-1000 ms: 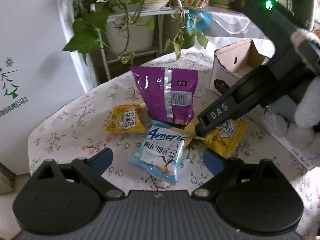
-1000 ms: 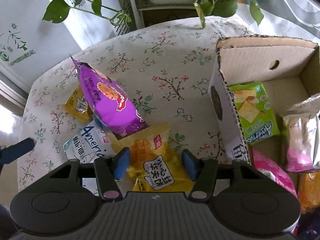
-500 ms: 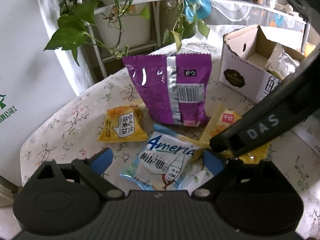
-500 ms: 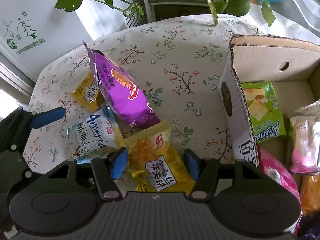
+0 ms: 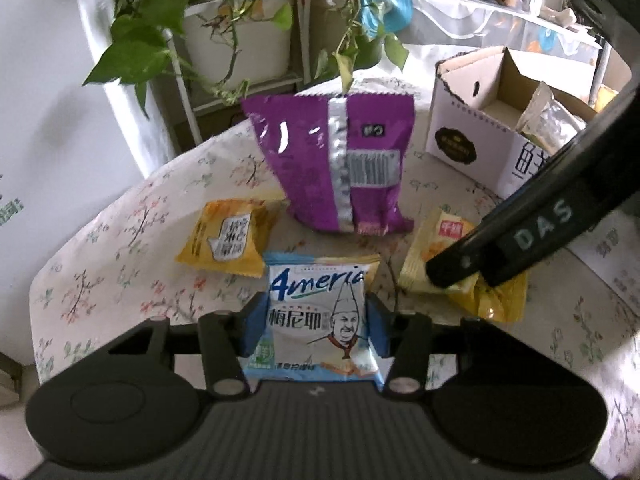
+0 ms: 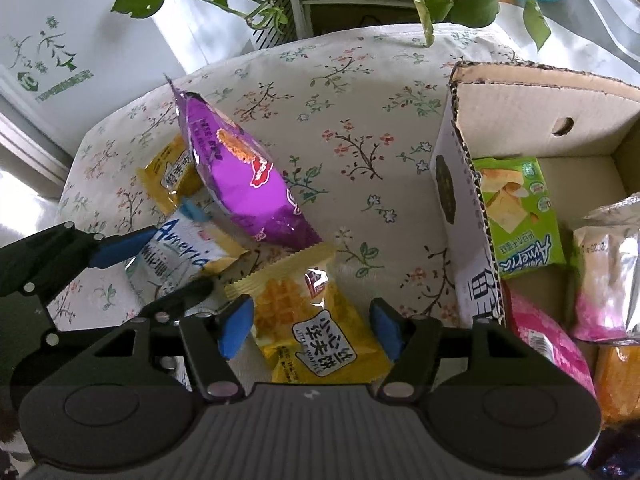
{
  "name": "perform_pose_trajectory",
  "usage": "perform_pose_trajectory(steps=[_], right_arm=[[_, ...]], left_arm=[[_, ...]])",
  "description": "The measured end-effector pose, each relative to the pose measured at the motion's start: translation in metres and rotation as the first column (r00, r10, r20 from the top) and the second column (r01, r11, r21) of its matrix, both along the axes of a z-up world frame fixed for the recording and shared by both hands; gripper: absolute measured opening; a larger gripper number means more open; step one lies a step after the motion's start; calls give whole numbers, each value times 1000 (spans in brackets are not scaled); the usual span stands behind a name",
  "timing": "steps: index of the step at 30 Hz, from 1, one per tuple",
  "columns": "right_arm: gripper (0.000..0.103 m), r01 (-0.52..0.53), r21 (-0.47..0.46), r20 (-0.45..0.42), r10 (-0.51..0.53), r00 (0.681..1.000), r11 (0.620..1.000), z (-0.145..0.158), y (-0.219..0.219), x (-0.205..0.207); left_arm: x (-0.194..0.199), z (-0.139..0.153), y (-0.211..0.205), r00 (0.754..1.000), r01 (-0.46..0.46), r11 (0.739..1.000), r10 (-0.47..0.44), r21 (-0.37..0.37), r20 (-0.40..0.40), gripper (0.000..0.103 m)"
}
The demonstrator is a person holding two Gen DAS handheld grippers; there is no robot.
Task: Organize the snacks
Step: 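Grasp the yellow waffle bag with the right tool while the left tool grasps the white Ameria bag, then lift the yellow waffle bag with the right tool while the left tool lifts the Ameria bag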
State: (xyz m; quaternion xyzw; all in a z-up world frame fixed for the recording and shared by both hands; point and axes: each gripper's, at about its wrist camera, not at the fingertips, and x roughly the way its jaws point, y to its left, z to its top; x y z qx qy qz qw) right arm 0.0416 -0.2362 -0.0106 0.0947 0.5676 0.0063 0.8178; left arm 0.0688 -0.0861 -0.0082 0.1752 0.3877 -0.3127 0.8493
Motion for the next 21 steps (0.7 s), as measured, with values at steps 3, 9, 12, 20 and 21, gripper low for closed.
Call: perform_pose_trajectory(steps=[3,9,12,20,21], right_arm=[[70,-16,-2,6,16,1000,1000,2,0,-3],[75,-42,-4,1,42,999,999,3,2,-2],[77,-72,-6,-2,72,997,997,3,5,-3],[76,-117,-43,0,117,993,992,-2,10,-5],[75,-115,-49,1,115,993,992,-4,11,-5]], left_arm=[[2,3,10,999,-16,999,15,-31,-35,52],[2,4,6,1000,-22,999,22,-38,-11,66],[2,-2,-2,1000,-17,1000,17,-16,-10,80],[-1,-4,-3,1000,15,1000,-16,-25,-19,57],[-2,-3,-2,999,25,999,-26,-27,-20,55]])
